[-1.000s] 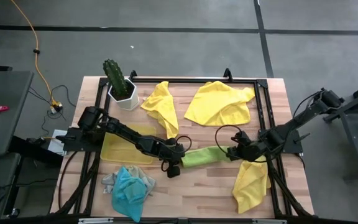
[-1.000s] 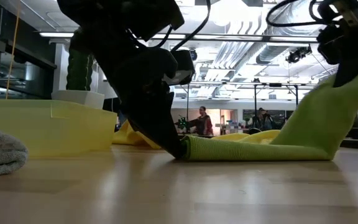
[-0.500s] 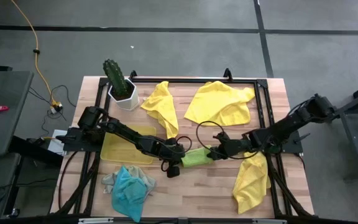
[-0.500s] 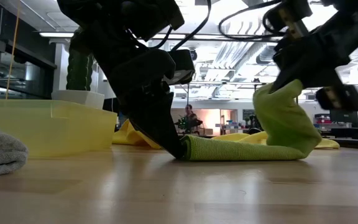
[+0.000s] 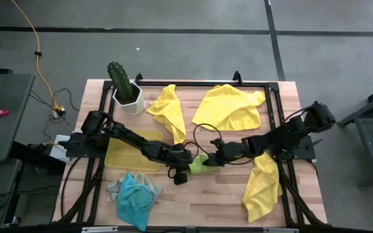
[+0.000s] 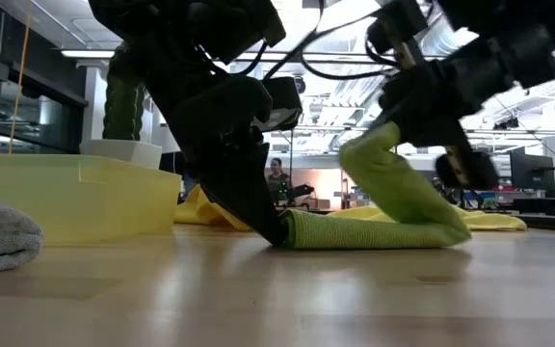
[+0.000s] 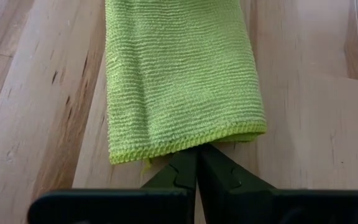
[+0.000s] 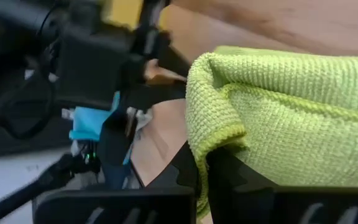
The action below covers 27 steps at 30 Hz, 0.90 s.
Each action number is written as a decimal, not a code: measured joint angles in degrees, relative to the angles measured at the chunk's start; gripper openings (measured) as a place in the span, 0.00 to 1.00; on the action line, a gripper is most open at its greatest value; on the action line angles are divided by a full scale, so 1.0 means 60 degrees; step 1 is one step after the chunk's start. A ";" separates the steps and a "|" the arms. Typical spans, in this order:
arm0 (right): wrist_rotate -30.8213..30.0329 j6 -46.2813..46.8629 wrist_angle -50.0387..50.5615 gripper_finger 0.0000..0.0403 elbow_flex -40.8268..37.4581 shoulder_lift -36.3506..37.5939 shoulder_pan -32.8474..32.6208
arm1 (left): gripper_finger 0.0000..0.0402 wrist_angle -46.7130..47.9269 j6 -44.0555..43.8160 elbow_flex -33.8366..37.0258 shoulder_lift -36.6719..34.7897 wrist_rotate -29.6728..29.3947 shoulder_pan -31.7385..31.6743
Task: Fold microfiber towels
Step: Fold the green microfiber towel
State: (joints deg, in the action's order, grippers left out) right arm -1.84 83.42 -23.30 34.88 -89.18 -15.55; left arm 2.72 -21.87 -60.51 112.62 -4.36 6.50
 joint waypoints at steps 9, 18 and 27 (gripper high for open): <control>0.0529 -0.0840 0.0766 0.00 0.1128 -0.1112 0.0360 | 0.00 -0.0041 -0.0069 0.0007 0.0000 0.0044 -0.0004; 0.0450 -0.0659 0.0574 0.01 0.1103 -0.1209 0.0364 | 0.00 -0.0102 -0.0080 0.0007 0.0007 0.0073 -0.0004; 0.0385 -0.0661 0.0340 0.23 0.1103 -0.1197 0.0364 | 0.00 -0.0150 -0.0080 0.0007 0.0011 0.0080 -0.0015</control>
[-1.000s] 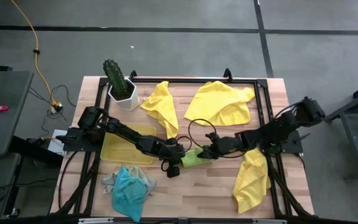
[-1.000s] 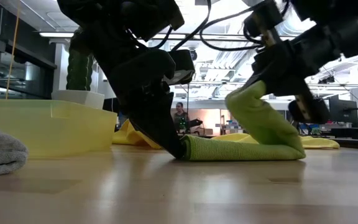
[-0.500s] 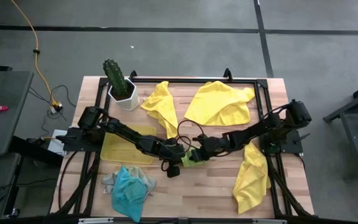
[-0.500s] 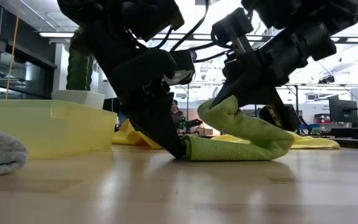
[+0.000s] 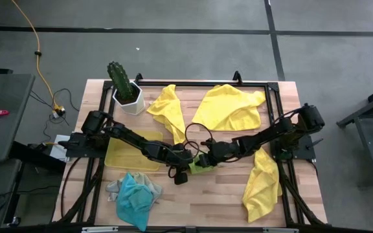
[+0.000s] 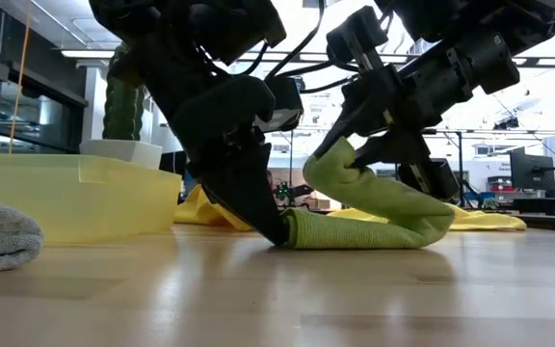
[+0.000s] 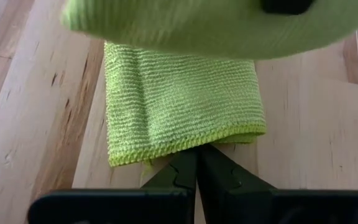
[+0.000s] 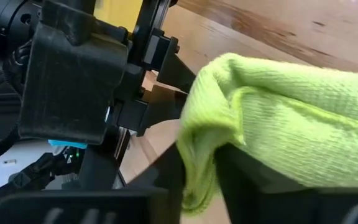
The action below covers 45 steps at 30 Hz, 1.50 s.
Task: Fold microfiber towels
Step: Fold the green microfiber towel
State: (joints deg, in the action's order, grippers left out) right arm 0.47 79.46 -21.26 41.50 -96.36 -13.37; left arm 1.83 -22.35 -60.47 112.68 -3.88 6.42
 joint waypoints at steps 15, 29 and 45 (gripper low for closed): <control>0.0662 -0.3101 0.2015 0.58 -0.0011 0.1464 0.0585 | 0.00 0.0132 -0.0005 0.0004 -0.0117 0.0631 -0.0156; -0.0642 -0.7351 0.5349 0.59 -0.0018 0.3071 -0.0124 | 0.00 0.0609 0.0234 0.0000 -0.2030 0.0584 -0.0231; -0.0506 -0.9540 0.4577 0.30 -0.0018 0.1620 -0.0297 | 0.00 -0.0972 -0.0152 0.0003 -0.0711 0.0277 -0.0127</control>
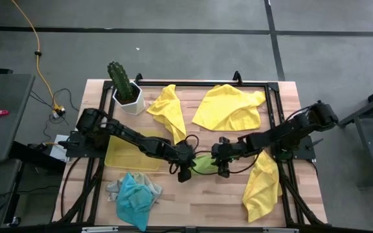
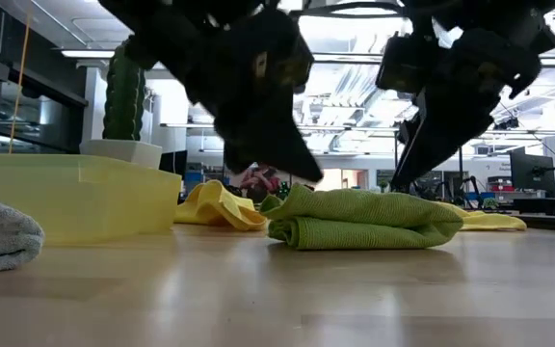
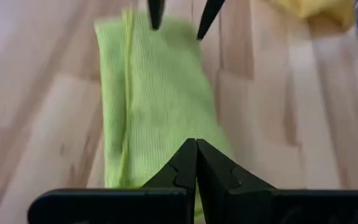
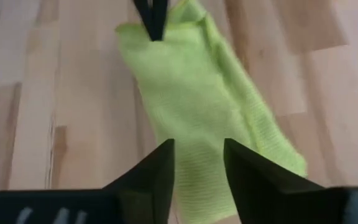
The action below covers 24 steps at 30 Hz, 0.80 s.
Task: Fold microfiber towels
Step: Fold the green microfiber towel
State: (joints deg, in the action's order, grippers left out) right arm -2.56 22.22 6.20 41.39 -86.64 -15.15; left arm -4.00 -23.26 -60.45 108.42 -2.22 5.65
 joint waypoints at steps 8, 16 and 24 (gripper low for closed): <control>0.0687 -0.0120 0.0192 0.19 0.0000 -0.0626 0.0016 | 0.00 0.0408 0.0495 0.0004 0.0336 -0.0035 0.0002; 0.0786 -0.0503 0.1074 0.13 0.0000 -0.0601 -0.0046 | 0.00 0.1213 0.1471 -0.0007 0.0413 -0.0352 -0.0032; 0.0775 -0.0500 0.2288 0.13 0.0000 0.0738 -0.0045 | 0.00 0.1916 0.1489 -0.0007 -0.0283 0.0055 -0.0275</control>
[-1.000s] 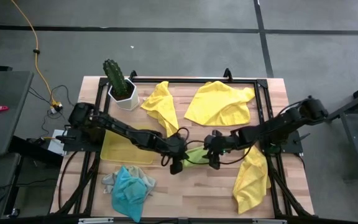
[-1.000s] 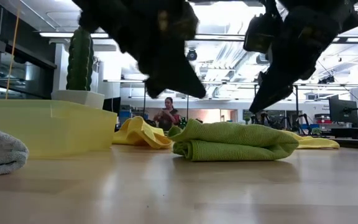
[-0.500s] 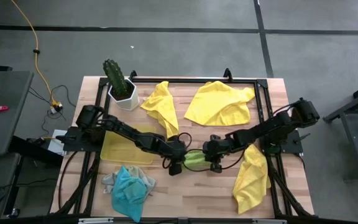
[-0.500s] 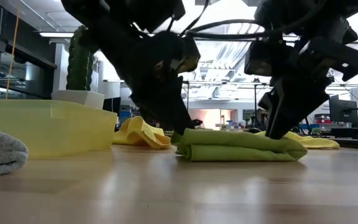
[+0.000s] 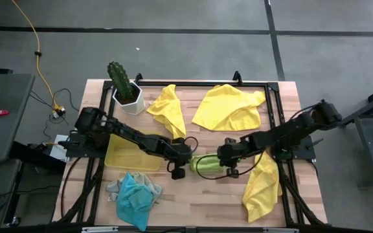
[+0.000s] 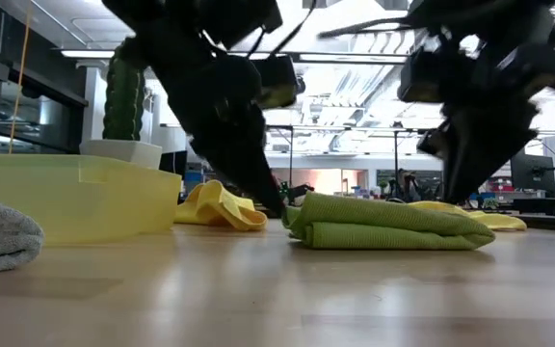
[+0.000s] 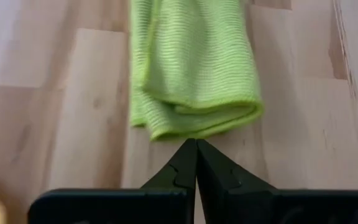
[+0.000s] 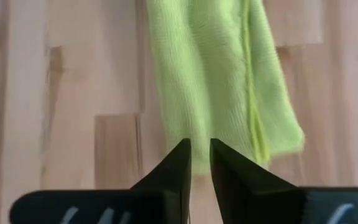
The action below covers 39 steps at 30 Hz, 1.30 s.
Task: Fold microfiber towels
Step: Fold the green microfiber towel, then put the green microfiber towel into the yellow bin
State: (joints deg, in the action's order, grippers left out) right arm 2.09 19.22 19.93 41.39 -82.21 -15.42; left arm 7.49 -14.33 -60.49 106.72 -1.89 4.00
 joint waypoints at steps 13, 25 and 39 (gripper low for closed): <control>-0.0016 0.1437 0.3811 0.17 -0.0098 0.3270 -0.0062 | 0.07 -0.0531 -0.0045 -0.0599 -0.0965 0.0211 0.0164; -0.0580 0.3245 0.4366 0.50 -0.1743 0.5524 -0.0073 | 0.44 0.1235 0.0594 -0.3298 0.1272 -0.0699 0.0446; -0.1031 0.3224 0.4195 0.52 -0.1931 0.5649 -0.0069 | 0.49 0.1840 0.0594 -0.4692 0.3420 -0.0824 0.0552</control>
State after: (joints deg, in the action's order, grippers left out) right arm -4.10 38.56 45.10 29.80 -48.31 -15.84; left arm 18.53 -10.76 -88.64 127.24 -6.83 7.31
